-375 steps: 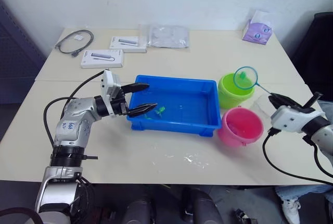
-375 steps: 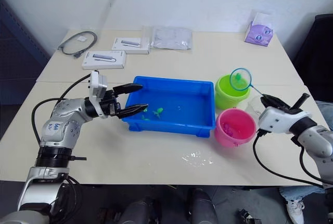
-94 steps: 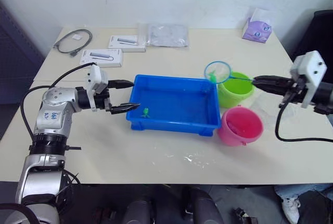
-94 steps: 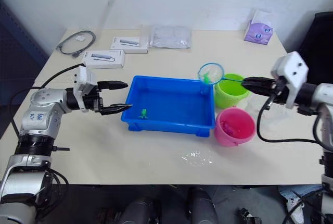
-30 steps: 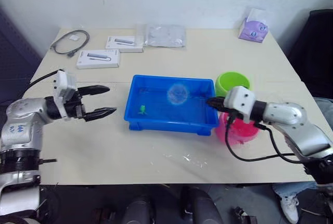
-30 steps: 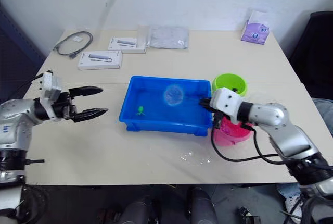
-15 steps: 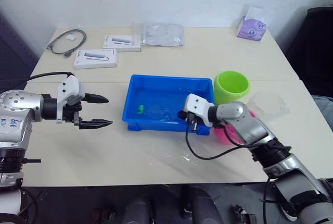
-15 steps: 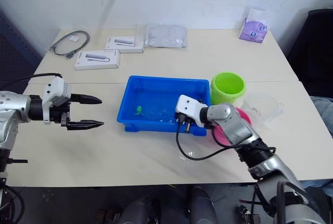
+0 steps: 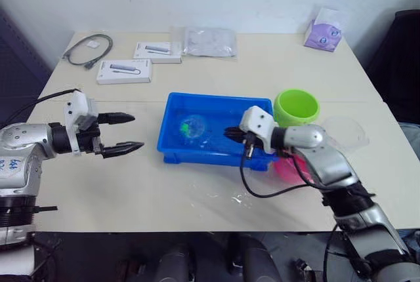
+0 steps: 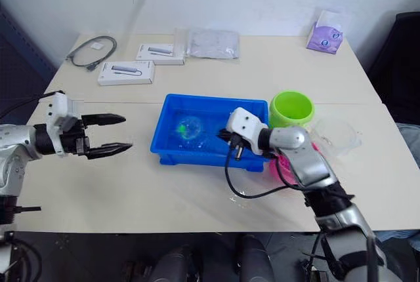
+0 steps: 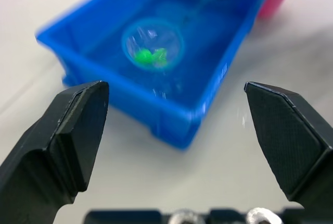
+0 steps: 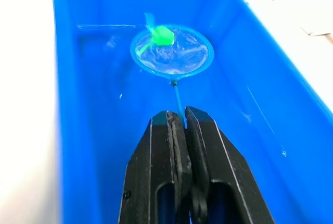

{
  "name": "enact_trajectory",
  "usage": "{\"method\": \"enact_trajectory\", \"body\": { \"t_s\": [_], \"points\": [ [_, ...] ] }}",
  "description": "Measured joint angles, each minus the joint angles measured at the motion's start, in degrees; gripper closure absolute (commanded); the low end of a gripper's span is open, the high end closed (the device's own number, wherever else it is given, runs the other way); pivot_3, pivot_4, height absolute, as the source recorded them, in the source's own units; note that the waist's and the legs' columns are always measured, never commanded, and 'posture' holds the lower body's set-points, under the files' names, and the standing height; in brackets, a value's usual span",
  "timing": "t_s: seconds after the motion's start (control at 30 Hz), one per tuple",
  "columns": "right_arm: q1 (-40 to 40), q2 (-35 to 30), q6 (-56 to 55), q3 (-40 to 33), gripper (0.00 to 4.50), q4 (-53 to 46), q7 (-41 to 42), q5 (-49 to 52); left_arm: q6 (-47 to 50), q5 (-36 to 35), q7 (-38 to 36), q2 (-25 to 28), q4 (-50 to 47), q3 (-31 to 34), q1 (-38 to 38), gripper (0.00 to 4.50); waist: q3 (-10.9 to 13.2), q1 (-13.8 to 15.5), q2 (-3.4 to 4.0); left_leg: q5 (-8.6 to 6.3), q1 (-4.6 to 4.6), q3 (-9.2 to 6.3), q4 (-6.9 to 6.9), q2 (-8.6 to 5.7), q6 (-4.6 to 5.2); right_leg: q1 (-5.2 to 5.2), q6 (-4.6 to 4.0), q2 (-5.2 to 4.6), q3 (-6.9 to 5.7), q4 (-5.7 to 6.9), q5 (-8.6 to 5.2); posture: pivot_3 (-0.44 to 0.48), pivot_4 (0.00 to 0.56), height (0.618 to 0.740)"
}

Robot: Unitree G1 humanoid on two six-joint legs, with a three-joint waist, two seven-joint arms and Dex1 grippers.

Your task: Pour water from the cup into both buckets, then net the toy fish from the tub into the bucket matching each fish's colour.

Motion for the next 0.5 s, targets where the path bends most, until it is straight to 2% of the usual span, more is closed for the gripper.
{"method": "enact_trajectory", "body": {
  "t_s": [0.17, 0.3, 0.5],
  "points": [
    [6.58, -3.83, 0.36, -6.17, 4.5, -6.93, 0.48, 3.55, 1.23, -2.25, 0.52, -0.93, -1.64, 0.57, -0.9, 0.03, 0.0, -0.32, 0.0, 0.02, 0.08, 0.05, -0.03, 0.0, -0.04, 0.0, 0.0, 0.07, 0.03, 0.03, 0.0, 0.0, 0.15, 0.74],
    [10.36, -6.59, 1.54, -11.36, 4.5, -10.18, -0.35, 4.83, 1.54, -3.25, 0.58, -4.03, -2.19, -0.65, -1.95, 0.03, 0.0, -0.25, 0.0, 0.02, 0.1, 0.09, -0.01, -0.01, -0.03, 0.01, 0.0, 0.09, 0.05, 0.05, 0.0, 0.0, 0.15, 0.74],
    [13.93, -8.34, 2.68, -14.61, 4.5, -12.27, -1.21, 5.65, 1.12, -3.29, 0.23, -7.56, -2.21, -3.11, -4.48, 0.03, -0.01, -0.18, -0.01, 0.03, 0.12, 0.11, -0.01, 0.0, -0.05, 0.01, 0.0, 0.19, 0.06, 0.06, 0.0, 0.0, 0.15, 0.74]
  ]
}}
